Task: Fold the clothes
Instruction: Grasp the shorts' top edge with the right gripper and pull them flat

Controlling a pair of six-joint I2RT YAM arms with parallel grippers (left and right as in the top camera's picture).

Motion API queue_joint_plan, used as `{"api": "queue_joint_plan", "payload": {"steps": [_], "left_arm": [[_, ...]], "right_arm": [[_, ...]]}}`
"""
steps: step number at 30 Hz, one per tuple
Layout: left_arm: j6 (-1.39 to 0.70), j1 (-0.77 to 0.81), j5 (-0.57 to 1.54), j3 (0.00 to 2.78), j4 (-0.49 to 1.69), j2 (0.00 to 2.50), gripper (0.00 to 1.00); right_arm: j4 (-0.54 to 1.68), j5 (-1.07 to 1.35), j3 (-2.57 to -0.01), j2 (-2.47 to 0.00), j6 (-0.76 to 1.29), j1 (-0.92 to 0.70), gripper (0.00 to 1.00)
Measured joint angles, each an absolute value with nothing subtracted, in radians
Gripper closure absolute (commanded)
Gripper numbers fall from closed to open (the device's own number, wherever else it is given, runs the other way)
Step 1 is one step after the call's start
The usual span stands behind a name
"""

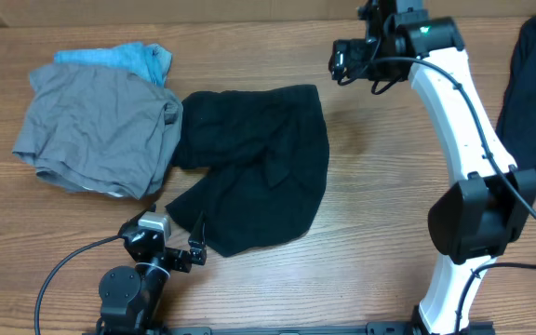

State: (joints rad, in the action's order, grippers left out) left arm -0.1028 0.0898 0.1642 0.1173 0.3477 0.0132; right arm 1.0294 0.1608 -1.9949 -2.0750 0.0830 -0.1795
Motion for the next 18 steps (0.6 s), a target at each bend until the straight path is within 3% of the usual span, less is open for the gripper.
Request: {"api": "queue_joint_plan", "payload": {"steps": [6,13,16,18], "left_arm": [[-0.103,0.090,0.164,0.117,0.348,0.013,0.00],[-0.103,0.090,0.164,0.117,0.348,0.013,0.00],[-0.103,0.090,0.164,0.117,0.348,0.013,0.00],[-0.103,0.090,0.164,0.117,0.348,0.013,0.00]], "right_arm": [[0.819,0.268,-1.856,-2.169,-0.006,-0.191,0.05],[0.733,0.424,-1.852,-2.287,-0.023,-0.192,0.09],[0.724,0.440,-1.851,-2.333,-0.022,-0.197,0.14],[0.702,0.445,-1.849,-2.342,-0.022,-0.207,0.25]]}}
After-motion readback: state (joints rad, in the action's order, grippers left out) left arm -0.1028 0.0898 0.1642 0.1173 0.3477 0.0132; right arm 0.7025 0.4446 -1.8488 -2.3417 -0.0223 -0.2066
